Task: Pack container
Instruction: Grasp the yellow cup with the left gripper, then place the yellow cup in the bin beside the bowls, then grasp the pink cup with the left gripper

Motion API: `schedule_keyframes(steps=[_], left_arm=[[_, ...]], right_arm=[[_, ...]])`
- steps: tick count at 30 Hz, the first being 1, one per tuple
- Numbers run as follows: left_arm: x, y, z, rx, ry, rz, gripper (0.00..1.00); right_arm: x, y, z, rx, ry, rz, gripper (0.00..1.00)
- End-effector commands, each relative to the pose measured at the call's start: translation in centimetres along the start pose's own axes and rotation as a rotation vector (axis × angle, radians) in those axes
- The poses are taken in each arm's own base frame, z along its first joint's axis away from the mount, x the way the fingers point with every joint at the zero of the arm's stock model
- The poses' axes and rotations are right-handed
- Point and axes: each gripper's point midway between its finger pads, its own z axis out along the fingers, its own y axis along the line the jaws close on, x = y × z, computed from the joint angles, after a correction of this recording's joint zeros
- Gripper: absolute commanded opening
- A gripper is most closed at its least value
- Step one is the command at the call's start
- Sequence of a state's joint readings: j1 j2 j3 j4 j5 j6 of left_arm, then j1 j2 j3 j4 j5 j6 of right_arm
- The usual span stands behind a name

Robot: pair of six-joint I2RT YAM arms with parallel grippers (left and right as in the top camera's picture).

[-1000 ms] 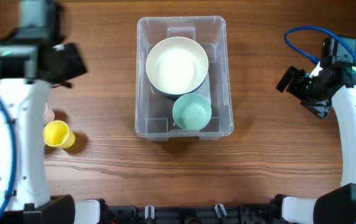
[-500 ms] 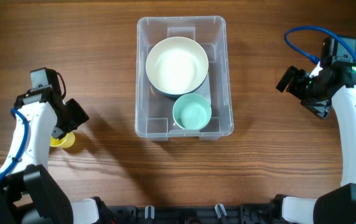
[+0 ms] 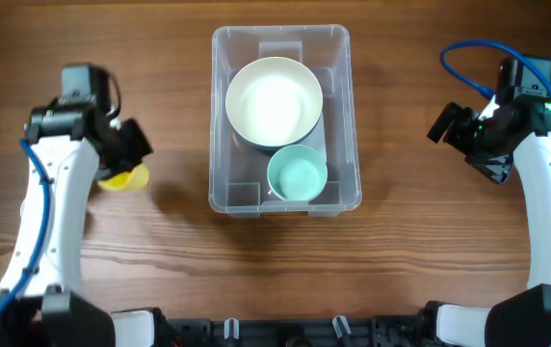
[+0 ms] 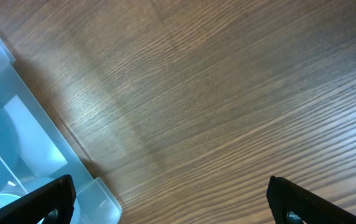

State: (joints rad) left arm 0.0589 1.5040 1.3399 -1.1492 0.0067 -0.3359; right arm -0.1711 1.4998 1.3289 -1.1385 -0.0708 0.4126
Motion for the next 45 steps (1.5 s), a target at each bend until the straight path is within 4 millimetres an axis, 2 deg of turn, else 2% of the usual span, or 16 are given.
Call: schedule_keyframes(steps=[1, 2, 4, 8, 13, 19, 21, 23, 27, 30, 32, 34, 35, 37, 41, 45], left_arm=[[-1.1, -7.4, -8.2, 0.092, -0.201, 0.193, 0.04], [-0.1, -10.6, -10.2, 0.129, -0.252, 0.288, 0.04], [2.6, -14.7, -11.1, 0.201, -0.261, 0.413, 0.04], [8.2, -19.3, -7.4, 0.177, -0.127, 0.606, 0.04], [10.9, -18.7, 1.2, -0.03, 0.12, 0.664, 0.04], [12.4, -18.1, 5.6, -0.115, 0.24, 0.677, 0.04], [12.4, -18.1, 5.8, -0.12, 0.245, 0.678, 0.06], [12.4, -18.1, 5.8, -0.12, 0.245, 0.678, 0.36], [11.1, -17.9, 4.5, -0.141, 0.176, 0.684, 0.41], [8.4, -17.8, -0.1, -0.135, 0.028, 0.672, 0.43], [4.1, -15.7, -7.3, -0.08, -0.179, 0.569, 0.56], [1.4, -12.4, -10.2, -0.064, -0.258, 0.449, 0.59], [-1.5, -8.0, -12.0, -0.082, -0.308, 0.298, 0.63], [-4.8, -1.4, -12.5, -0.15, -0.324, 0.084, 0.65], [-8.2, 7.2, -8.3, -0.175, -0.205, -0.209, 0.65], [-8.5, 11.8, 1.1, -0.225, 0.037, -0.328, 0.65]], right_arm=[[0.1, 0.0, 0.2, 0.004, 0.006, -0.02, 1.0], [0.1, 0.0, 0.2, 0.004, 0.005, -0.02, 1.0], [0.1, 0.0, 0.2, 0.004, 0.004, -0.02, 1.0], [0.1, 0.0, 0.2, 0.004, 0.006, -0.02, 1.0], [0.2, 0.0, 0.2, 0.004, 0.006, -0.021, 1.0], [0.2, 0.0, 0.2, 0.004, 0.007, -0.021, 1.0], [0.2, 0.0, 0.2, 0.004, 0.007, -0.021, 1.0], [0.2, -0.1, 0.2, 0.005, 0.007, -0.021, 1.0], [0.2, -0.1, 0.2, 0.006, 0.01, -0.021, 1.0], [0.2, -0.1, 0.2, 0.006, 0.01, -0.021, 1.0], [0.3, -0.1, 0.2, 0.007, 0.012, -0.02, 1.0], [0.3, -0.1, 0.2, 0.007, 0.012, -0.02, 1.0], [0.3, -0.1, 0.2, 0.007, 0.012, -0.02, 1.0], [0.3, -0.1, 0.2, 0.007, 0.013, -0.02, 1.0], [0.3, -0.1, 0.2, 0.007, 0.014, -0.02, 1.0], [0.3, -0.1, 0.2, 0.007, 0.013, -0.02, 1.0]])
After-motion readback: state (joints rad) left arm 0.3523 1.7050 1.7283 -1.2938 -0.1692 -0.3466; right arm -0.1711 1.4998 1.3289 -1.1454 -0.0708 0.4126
